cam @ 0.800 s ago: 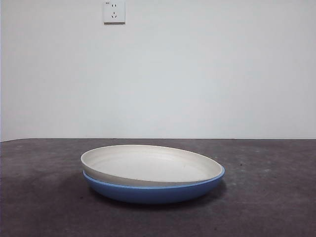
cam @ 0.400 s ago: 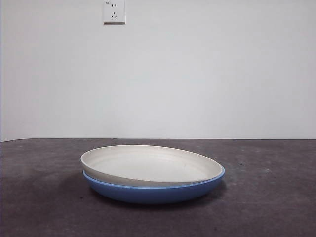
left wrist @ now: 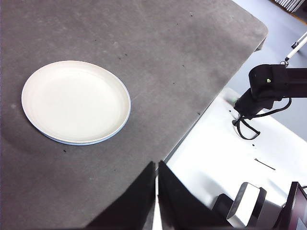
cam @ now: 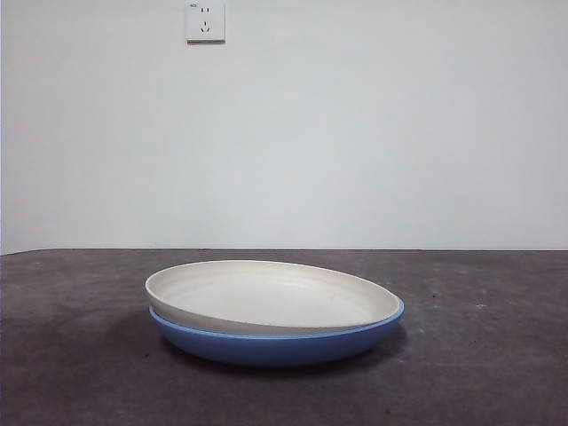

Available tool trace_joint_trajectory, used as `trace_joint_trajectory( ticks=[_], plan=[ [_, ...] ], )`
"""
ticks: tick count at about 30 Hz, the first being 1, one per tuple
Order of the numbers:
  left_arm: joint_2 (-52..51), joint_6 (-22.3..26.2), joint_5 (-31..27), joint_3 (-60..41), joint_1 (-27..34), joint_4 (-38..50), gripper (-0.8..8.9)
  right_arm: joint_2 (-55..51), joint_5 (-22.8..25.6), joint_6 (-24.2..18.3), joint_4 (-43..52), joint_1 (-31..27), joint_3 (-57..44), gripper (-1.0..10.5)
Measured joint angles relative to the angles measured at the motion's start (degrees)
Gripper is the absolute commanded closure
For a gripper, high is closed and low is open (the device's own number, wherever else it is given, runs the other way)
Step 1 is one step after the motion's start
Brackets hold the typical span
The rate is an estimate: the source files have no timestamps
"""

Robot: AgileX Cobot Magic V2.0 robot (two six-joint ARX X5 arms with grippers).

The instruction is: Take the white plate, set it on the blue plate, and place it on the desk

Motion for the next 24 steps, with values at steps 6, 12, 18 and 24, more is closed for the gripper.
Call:
trace_joint_trajectory(
  ticks=[6,12,18,24],
  plan=[
    [-0.35,0.00,0.00,-0.11,-0.37,0.13,8.04,0.00,0.00,-0.02,0.00,0.00,0.00,9.3],
    [-1.81,0.00,1.53,-0.37,6.64,0.22,8.04,0.00,0.00,-0.02,0.00,0.04,0.00,9.3],
    [-3.87,-0.02,1.60,-5.29,17.64,2.67,8.04,0.00,0.02,-0.02,0.00,0.11,0.00,9.3],
    [-12.37,-0.02,1.55,-21.31,25.31,19.26,8.04,0.00,0.02,-0.02,0.00,0.22,0.00,9.3]
  ],
)
